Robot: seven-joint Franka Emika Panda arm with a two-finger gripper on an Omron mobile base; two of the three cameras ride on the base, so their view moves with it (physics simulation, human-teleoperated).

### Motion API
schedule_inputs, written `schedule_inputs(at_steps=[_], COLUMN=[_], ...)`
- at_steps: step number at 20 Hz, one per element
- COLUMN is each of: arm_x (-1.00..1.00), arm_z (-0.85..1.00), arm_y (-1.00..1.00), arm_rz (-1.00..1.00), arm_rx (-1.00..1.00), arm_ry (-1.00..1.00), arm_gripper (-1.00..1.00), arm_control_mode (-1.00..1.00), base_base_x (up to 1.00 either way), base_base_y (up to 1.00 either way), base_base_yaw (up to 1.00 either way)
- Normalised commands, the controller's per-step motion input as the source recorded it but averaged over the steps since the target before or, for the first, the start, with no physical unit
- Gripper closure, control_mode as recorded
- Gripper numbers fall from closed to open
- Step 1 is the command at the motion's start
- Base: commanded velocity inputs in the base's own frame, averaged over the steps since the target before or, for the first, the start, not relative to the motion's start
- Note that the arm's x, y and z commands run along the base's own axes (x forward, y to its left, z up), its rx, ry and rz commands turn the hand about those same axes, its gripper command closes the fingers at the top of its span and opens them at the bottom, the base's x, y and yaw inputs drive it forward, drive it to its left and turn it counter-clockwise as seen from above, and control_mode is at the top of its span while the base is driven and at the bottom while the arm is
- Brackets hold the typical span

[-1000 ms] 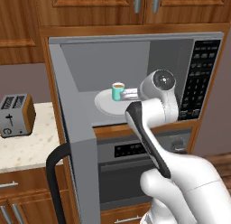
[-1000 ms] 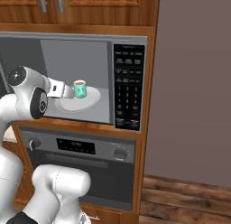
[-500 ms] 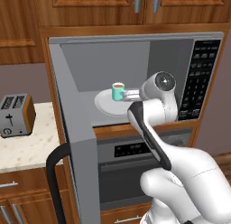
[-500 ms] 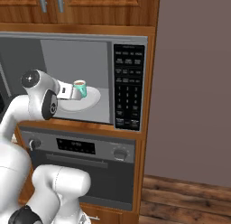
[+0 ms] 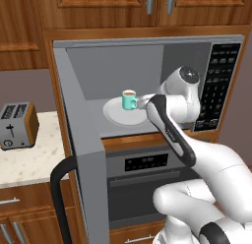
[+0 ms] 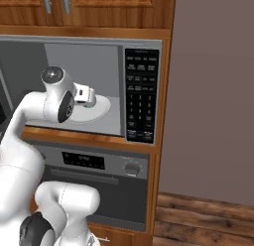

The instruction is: Pick the cup of tea, navigate to the dining table, and place it on the saucer.

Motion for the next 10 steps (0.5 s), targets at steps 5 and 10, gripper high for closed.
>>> schedule_inputs(at_steps=[5,10], arm_x=[0.36,0.54], arm_z=[-0.23,-0.07], arm_y=[0.00,0.00], arm_rz=[0.12,0.05], arm_rx=[0.00,0.00], arm_ry=[-0.05,-0.01], arm_gripper=[-1.00,-1.00], arm_control_mode=[-1.00,-1.00], base_base_x=[0.00,0.00], base_base_y=[0.00,0.00], base_base_yaw=[0.00,0.00])
